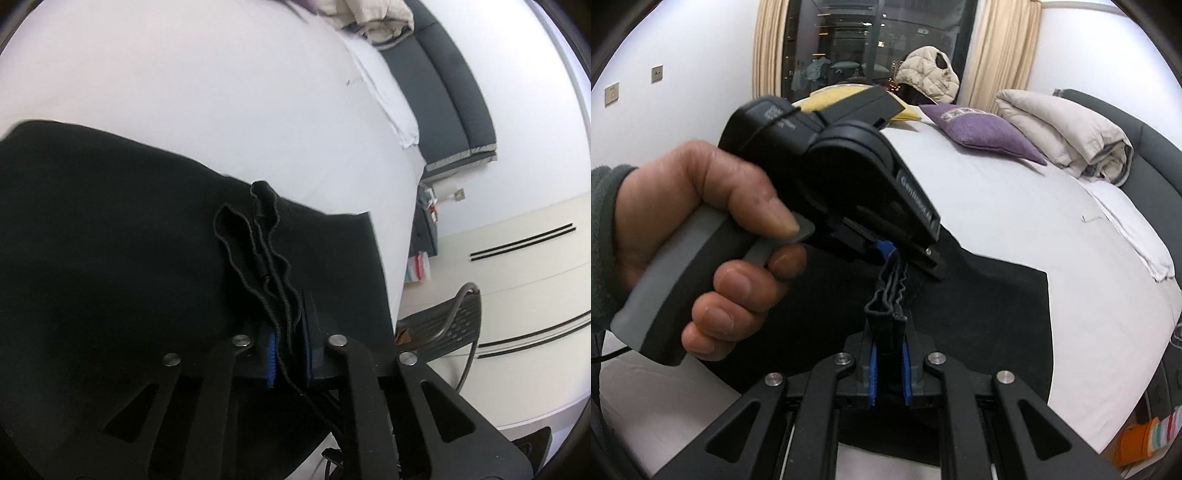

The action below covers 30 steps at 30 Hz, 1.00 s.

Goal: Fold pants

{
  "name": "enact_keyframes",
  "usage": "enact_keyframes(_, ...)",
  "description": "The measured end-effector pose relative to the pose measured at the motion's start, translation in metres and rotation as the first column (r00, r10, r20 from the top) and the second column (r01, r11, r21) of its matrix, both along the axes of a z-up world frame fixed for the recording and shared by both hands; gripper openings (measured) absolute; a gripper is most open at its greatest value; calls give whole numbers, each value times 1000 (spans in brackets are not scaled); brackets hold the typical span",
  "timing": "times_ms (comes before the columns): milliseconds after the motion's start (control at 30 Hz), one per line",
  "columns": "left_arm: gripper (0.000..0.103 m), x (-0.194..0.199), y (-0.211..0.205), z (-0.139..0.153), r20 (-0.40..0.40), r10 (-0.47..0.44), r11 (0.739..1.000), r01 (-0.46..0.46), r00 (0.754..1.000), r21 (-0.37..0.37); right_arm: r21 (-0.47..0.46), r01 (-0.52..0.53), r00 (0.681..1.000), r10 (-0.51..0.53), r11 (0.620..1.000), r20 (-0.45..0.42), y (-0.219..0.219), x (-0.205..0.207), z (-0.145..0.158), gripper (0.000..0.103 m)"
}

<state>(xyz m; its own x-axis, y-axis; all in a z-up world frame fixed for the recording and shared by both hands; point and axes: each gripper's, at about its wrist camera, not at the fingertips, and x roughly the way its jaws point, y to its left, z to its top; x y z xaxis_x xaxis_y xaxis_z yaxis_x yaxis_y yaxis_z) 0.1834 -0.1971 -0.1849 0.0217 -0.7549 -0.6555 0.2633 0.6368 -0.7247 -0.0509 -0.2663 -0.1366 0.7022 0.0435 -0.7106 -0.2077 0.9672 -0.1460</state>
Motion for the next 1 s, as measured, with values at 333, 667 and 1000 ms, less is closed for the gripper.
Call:
enact_keyframes(333, 7, 2, 57, 30, 69, 67, 998, -67, 995, -1, -25, -109, 994, 109, 994, 29, 54, -3, 17, 12)
enact_keyframes(667, 7, -3, 132, 21, 60, 121, 992, -123, 991, 33, -42, -192, 981, 192, 980, -3, 101, -8, 7, 12)
enact_keyframes(1000, 7, 2, 145, 6, 55, 138, 988, -141, 989, 62, -46, -221, 975, 219, 974, -39, 112, 10, -3, 12)
